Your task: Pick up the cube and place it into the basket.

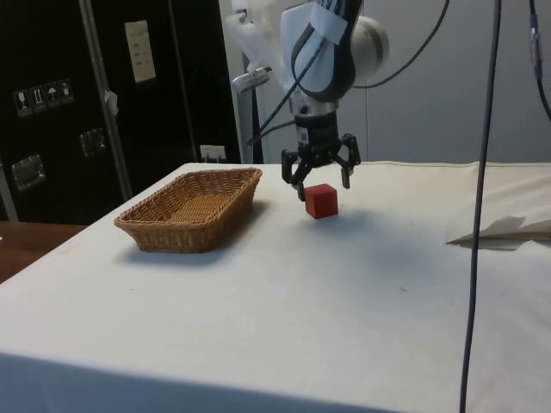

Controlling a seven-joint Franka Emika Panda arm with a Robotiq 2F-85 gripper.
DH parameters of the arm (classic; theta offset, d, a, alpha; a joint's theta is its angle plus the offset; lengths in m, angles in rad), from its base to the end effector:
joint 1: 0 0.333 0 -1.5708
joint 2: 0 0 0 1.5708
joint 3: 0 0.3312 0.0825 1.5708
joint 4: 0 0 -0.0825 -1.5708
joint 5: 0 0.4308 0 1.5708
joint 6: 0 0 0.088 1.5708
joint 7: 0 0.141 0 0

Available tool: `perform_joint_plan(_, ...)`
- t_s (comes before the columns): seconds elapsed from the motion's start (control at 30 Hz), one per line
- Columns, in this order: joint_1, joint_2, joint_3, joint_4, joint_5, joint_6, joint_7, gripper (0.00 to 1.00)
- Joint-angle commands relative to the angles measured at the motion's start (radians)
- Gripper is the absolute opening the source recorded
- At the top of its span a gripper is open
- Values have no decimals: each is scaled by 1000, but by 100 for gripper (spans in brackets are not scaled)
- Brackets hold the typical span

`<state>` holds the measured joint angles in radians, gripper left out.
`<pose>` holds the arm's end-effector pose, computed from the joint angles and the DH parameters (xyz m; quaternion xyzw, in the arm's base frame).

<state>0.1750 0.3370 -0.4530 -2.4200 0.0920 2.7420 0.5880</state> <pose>0.4931 -0.1626 0.1265 0.8932 -0.4463 0.0203 0.0516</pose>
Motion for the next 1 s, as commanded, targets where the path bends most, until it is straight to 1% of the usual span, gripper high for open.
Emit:
perform_joint_plan(0.0,-12,-2,21,-7,28,26,-15,100)
perform_joint_plan(0.03,-13,1,22,-8,30,32,-15,100)
perform_joint_plan(0.07,0,7,2,-1,4,13,1,100)
perform_joint_plan(0.1,-13,4,24,-8,32,37,-15,100)
perform_joint_plan(0.3,-18,28,34,-10,54,81,-18,100)
perform_joint_plan(0.33,-18,31,36,-10,57,86,-18,100)
perform_joint_plan(0.37,0,42,10,-3,32,72,0,100)
perform_joint_plan(0.4,-16,38,34,-9,58,92,-16,100)
perform_joint_plan(0.47,-15,41,33,-8,58,95,-15,100)
perform_joint_plan(0.53,-10,45,26,-7,52,96,-10,100)
perform_joint_plan(0.63,-6,47,21,-6,47,94,-6,100)
perform_joint_plan(0.67,0,53,12,-2,38,88,0,100)
perform_joint_plan(0.7,-5,48,19,-6,46,94,-5,100)
perform_joint_plan(0.87,-2,51,14,-4,41,90,-1,100)
perform_joint_plan(0.93,-1,52,13,-3,40,89,0,81)
perform_joint_plan(0.97,-1,52,13,-3,40,89,0,69)
